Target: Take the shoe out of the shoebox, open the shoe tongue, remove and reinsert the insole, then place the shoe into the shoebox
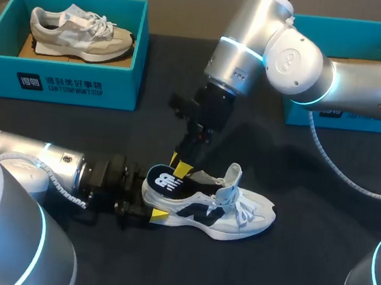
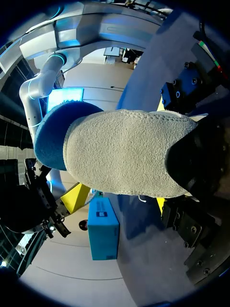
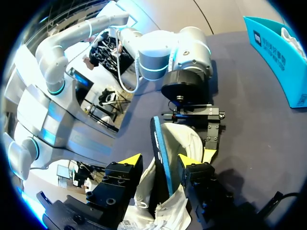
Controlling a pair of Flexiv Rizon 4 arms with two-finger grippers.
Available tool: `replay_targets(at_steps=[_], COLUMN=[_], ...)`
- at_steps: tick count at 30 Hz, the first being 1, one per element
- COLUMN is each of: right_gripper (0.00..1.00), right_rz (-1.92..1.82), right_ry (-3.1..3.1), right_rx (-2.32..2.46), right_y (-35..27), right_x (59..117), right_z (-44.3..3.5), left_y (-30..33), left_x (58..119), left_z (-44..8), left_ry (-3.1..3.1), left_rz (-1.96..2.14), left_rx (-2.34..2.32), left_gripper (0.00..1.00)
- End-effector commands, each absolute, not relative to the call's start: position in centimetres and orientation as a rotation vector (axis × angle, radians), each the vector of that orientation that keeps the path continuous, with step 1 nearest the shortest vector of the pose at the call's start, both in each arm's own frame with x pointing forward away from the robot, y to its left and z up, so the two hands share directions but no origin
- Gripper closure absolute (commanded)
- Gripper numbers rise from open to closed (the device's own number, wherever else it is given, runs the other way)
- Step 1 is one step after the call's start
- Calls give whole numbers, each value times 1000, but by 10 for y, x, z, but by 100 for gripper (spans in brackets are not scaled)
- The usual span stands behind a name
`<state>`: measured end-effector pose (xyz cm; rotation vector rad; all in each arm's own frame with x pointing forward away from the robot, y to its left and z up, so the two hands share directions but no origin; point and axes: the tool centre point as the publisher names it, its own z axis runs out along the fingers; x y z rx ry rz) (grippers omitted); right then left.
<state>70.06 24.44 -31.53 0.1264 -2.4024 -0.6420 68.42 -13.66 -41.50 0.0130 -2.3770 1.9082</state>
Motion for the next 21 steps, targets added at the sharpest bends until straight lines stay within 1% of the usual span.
replay_targets(at_steps=[1, 14, 18, 21], right_gripper=[54, 55, 57, 62], right_rz=[-641, -642, -643, -648], right_ry=[-2402, -2386, -2383, -2381], right_rx=[126, 143, 147, 148], right_y=[246, 252, 252, 253], right_x=[699, 697, 696, 695], right_z=[-317, -321, -322, -323], left_y=[-137, -137, -137, -137], left_x=[684, 684, 684, 684], left_z=[-415, -415, -415, -415], left_ry=[-2381, -2381, -2381, -2381], left_rz=[1908, 1908, 1908, 1908], left_rx=[17, 17, 17, 17], left_gripper=[100, 100, 100, 100])
